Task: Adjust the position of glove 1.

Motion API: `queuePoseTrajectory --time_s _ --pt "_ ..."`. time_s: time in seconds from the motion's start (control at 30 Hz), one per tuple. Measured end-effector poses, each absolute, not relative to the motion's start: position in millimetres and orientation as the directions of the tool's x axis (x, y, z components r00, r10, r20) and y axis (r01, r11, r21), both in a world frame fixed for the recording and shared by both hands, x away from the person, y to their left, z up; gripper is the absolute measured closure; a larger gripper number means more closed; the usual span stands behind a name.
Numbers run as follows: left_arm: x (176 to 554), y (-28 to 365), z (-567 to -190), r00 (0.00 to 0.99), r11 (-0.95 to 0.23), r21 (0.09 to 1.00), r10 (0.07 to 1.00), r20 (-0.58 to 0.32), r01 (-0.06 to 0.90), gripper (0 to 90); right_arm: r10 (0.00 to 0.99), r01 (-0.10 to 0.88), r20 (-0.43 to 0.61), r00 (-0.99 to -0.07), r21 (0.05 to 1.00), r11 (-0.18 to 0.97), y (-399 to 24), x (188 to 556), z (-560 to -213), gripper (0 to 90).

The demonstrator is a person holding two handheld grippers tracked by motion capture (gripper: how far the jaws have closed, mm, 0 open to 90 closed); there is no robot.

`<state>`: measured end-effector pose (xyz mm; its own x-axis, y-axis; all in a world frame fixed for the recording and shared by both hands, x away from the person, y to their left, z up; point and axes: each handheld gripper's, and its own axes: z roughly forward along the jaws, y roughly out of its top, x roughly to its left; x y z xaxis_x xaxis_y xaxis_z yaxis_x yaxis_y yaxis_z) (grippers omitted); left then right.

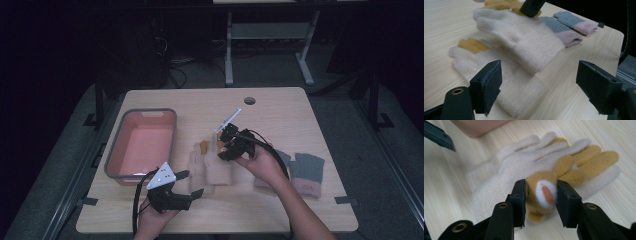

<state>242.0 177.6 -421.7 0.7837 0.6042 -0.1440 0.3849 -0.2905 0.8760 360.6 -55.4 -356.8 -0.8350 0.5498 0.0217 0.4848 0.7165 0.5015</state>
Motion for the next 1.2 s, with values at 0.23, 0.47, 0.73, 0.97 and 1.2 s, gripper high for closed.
queuePoseTrajectory --time_s 0.23,0.47,0.73,0.97,1.2 --pt "241.7 178.7 -421.0 0.782 -0.294 0.877 0.607 -0.137 0.381 20.8 0.519 0.466 0.030 -0.854 0.489 0.737 -30.4 365.2 -362.4 61.7" --pt "242.8 181.1 -420.5 0.780 -0.287 0.877 0.609 -0.142 0.384 20.8 0.509 0.462 0.041 -0.860 0.486 0.742 -14.6 370.5 -370.7 61.6" --pt "243.3 180.6 -422.0 0.778 -0.285 0.875 0.611 -0.149 0.391 20.8 0.517 0.491 0.085 -0.852 0.472 0.732 -7.7 375.1 -389.3 61.5" --pt "244.2 181.2 -422.6 0.777 -0.286 0.872 0.610 -0.153 0.397 20.8 0.515 0.508 0.106 -0.850 0.417 0.753 -5.7 378.5 -411.3 54.8" --pt "244.6 181.3 -422.7 0.772 -0.284 0.871 0.616 -0.155 0.402 20.8 0.537 0.507 0.091 -0.838 0.492 0.707 -8.6 378.1 -400.4 46.7"
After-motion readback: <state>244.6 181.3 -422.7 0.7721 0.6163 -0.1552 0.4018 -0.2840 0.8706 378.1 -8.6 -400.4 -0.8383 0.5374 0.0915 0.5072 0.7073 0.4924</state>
